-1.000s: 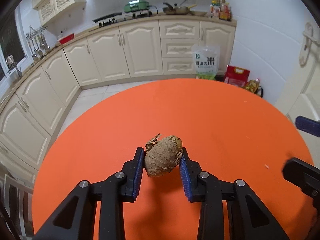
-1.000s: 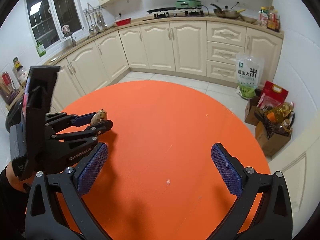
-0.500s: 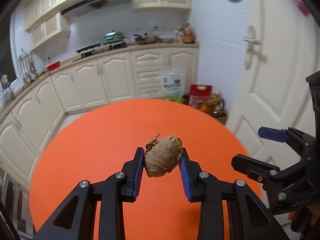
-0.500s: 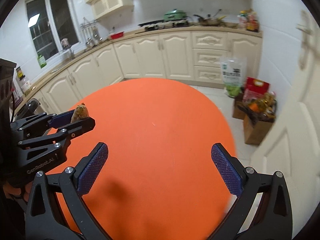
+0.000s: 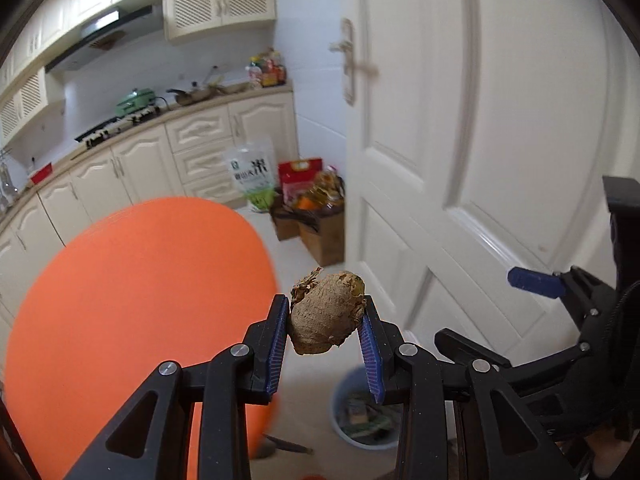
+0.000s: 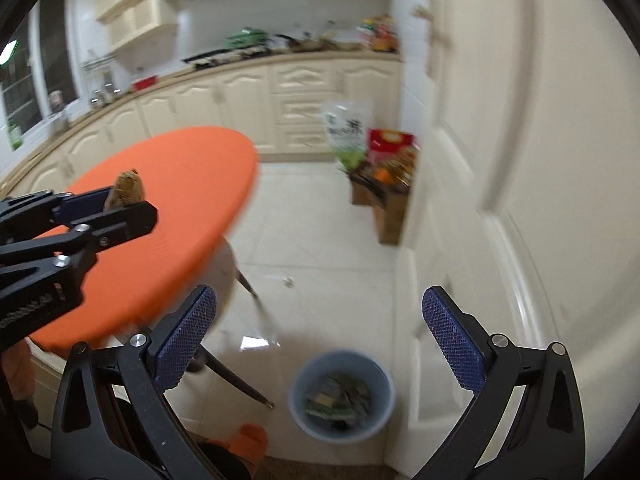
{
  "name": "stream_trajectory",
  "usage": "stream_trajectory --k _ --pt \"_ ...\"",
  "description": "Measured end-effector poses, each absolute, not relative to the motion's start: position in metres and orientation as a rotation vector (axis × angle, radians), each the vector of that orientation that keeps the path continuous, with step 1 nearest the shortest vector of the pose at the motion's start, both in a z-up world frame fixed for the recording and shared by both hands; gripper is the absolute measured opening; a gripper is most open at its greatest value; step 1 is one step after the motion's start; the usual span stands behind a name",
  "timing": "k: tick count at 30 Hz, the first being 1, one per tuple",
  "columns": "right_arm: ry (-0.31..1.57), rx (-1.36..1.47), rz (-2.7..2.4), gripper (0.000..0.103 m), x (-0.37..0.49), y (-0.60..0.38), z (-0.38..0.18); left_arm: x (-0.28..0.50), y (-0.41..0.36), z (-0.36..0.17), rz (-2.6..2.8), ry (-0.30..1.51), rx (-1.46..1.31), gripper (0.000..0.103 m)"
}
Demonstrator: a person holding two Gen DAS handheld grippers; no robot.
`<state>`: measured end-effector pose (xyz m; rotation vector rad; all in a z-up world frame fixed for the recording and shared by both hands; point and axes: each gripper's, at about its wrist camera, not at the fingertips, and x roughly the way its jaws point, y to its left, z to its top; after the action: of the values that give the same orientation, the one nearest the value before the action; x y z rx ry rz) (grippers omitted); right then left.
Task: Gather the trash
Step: 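Carry both brown lumps to the blue bin and open both tools over it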
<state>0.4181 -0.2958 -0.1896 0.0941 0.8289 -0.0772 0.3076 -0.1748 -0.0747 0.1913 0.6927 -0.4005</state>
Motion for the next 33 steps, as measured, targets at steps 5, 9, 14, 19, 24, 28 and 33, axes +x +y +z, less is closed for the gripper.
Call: stream_trajectory --k 5,9,14,19,24,28,33 --pt "0.906 0.136 -0.135 0.103 0.401 -0.327 -0.237 0.307 -0.203 -0.109 -0.413 0.727 0.243 0.031" --pt "0.973 0.174 -0.166 0.103 0.401 -0.345 -0.287 0.33 -0.226 -0.154 -0.414 0.802 0.273 0.031" --pt "1.063 0.136 -0.223 0.103 0.407 -0.352 -0.355 0.383 -0.261 -0.22 -0.43 0.93 0.316 0.031" --pt "1.165 0.17 -0.26 0.103 0.423 -0.365 -0.425 0.443 -0.301 -0.281 -0.474 1.04 0.356 0.031" --pt "1.275 0.215 -0.283 0.103 0.434 -0.377 -0.492 0.482 -0.318 -0.343 -0.491 1.138 0.415 0.031" --pt "1.348 0.241 -0.316 0.103 0.437 -0.386 -0.536 0.508 -0.327 -0.393 -0.493 1.239 0.424 0.031" --pt "1.424 0.259 -0.353 0.103 0.436 -0.392 -0.581 0.537 -0.343 -0.448 -0.501 1.334 0.439 0.031"
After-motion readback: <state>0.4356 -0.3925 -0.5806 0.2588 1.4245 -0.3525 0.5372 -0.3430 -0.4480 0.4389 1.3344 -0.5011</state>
